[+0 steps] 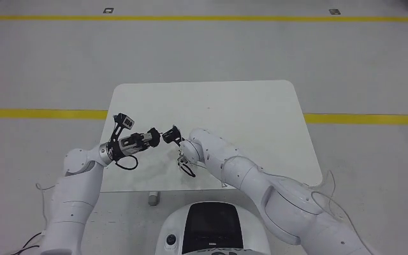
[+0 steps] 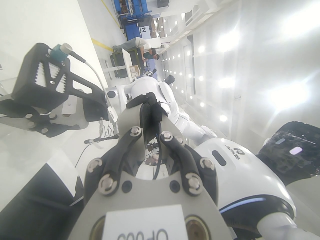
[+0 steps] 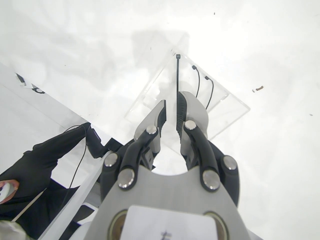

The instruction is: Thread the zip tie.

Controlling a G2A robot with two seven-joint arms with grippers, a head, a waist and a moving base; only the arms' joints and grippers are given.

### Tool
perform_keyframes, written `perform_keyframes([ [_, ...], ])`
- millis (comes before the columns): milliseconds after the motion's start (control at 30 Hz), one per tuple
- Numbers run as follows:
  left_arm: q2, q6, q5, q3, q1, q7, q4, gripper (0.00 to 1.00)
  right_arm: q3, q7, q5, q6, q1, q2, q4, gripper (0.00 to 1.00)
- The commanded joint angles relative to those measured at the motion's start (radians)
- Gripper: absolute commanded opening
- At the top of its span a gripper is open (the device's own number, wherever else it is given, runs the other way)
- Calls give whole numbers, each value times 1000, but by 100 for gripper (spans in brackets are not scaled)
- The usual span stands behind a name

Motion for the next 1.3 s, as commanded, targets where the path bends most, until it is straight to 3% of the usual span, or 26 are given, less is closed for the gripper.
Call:
perform_keyframes([
  [0, 0, 0, 0, 0, 0, 0, 0, 0, -1, -2, -1, -7, -1, -7, 13, 13],
  [400, 0, 0, 0, 0, 0, 0, 0, 0, 1, 8, 2, -52, 15, -55, 102, 20],
  [733, 0, 0, 0, 0, 0, 0, 0, 0, -1, -45, -36, -37, 19, -86, 155, 13],
  [1267, 0, 0, 0, 0, 0, 0, 0, 0, 4, -95, -80, -22, 18, -124, 231, 11],
])
